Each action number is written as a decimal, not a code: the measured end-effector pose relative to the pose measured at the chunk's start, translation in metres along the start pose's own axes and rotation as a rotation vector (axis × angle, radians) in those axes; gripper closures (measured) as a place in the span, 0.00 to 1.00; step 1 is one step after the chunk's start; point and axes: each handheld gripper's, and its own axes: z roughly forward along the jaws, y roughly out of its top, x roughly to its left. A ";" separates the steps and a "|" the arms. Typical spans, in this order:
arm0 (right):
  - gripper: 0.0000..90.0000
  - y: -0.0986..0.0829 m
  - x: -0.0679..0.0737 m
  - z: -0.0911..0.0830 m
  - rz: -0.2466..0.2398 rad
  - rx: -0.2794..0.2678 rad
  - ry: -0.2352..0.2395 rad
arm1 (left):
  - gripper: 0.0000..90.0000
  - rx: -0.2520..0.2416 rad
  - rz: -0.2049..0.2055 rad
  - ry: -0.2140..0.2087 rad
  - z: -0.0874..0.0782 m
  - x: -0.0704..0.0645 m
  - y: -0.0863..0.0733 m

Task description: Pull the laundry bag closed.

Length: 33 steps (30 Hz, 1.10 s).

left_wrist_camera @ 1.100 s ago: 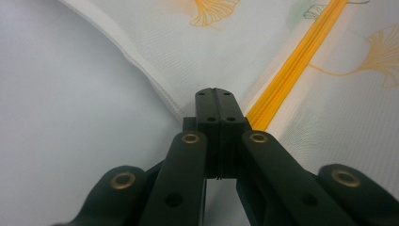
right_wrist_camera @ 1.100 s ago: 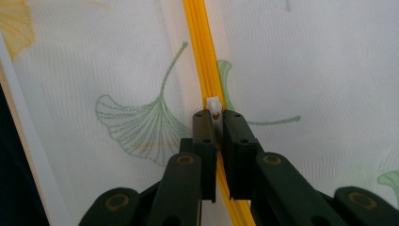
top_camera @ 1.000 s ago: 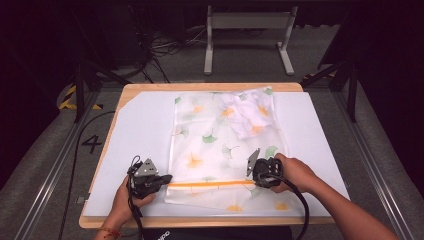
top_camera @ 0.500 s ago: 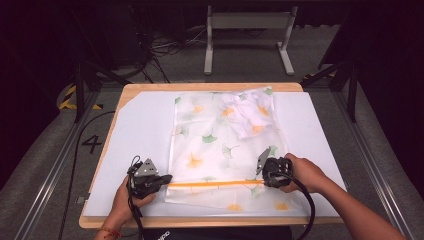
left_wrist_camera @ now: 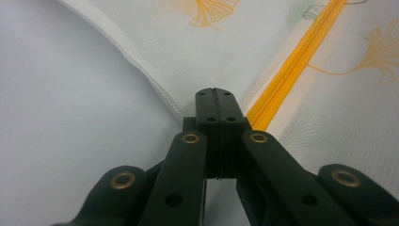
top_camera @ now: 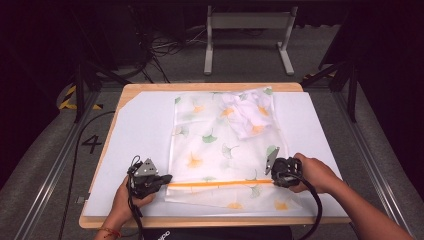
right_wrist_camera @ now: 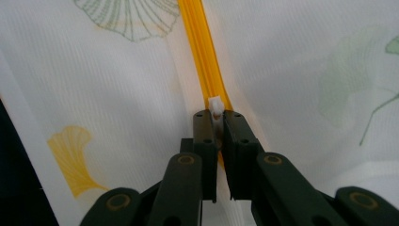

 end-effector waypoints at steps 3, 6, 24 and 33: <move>0.94 -0.004 -0.001 0.000 0.005 0.010 -0.002 | 1.00 0.000 -0.001 0.000 0.000 0.000 0.000; 0.94 -0.009 -0.003 -0.001 0.011 0.013 -0.001 | 1.00 -0.001 -0.004 -0.001 0.000 0.000 0.000; 0.94 -0.025 -0.004 -0.002 0.051 -0.030 0.015 | 1.00 -0.004 0.001 0.002 0.000 0.001 0.000; 0.94 -0.027 -0.004 -0.002 0.058 -0.038 0.010 | 1.00 -0.006 -0.005 -0.002 0.000 0.001 0.000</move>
